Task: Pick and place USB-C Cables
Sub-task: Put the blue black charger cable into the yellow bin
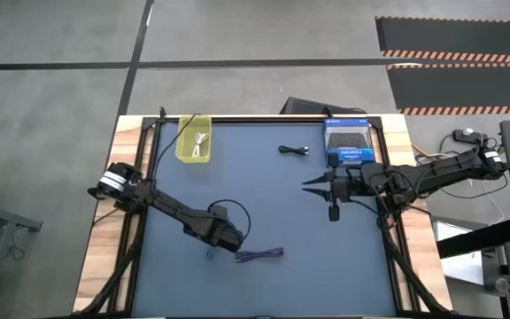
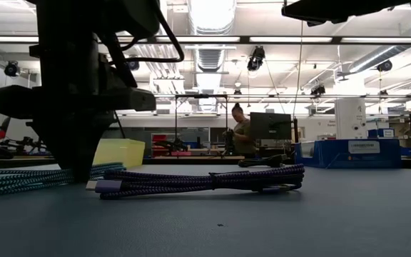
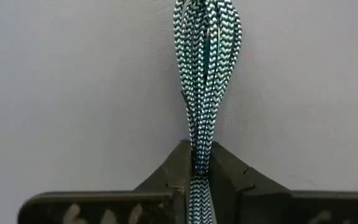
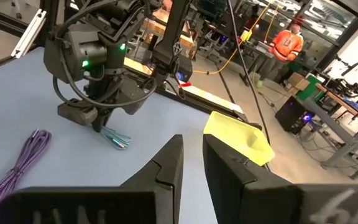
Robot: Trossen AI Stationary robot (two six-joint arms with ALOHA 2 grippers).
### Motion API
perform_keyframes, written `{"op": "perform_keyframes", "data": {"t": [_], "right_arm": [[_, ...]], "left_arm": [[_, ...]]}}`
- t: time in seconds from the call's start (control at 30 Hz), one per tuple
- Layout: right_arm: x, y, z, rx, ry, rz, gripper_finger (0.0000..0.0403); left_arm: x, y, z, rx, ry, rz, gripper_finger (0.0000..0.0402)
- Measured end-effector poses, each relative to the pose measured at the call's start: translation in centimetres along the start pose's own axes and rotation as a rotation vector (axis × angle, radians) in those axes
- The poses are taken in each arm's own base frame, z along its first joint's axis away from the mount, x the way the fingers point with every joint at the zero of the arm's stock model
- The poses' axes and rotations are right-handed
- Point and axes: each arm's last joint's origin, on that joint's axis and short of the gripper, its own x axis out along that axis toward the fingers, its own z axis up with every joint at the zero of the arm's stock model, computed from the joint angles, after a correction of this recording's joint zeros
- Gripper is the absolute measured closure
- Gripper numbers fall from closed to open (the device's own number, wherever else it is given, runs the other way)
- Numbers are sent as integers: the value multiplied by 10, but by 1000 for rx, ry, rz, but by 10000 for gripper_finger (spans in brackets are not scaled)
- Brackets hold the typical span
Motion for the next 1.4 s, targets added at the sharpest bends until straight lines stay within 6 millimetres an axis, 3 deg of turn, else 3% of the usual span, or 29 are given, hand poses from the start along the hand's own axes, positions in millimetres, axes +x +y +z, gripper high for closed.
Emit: {"op": "perform_keyframes", "data": {"t": [0.2,0.53,0.77,1.0,1.2,1.4], "right_arm": [[0,0,-1,13,9,4,351],[0,0,-1,40,6,4,351],[3,1,-1,85,-4,8,351],[21,7,-4,126,-25,35,348],[36,13,-5,223,-83,96,309],[46,16,-7,251,-81,101,251]], "left_arm": [[-7,-1,3,58,-64,-30,382],[-40,-5,13,226,-280,-203,380],[-66,-20,18,445,-455,-402,380],[-93,-40,22,677,-667,-608,380],[-110,-48,23,812,-827,-684,379],[-127,-42,27,889,-906,-689,379]]}}
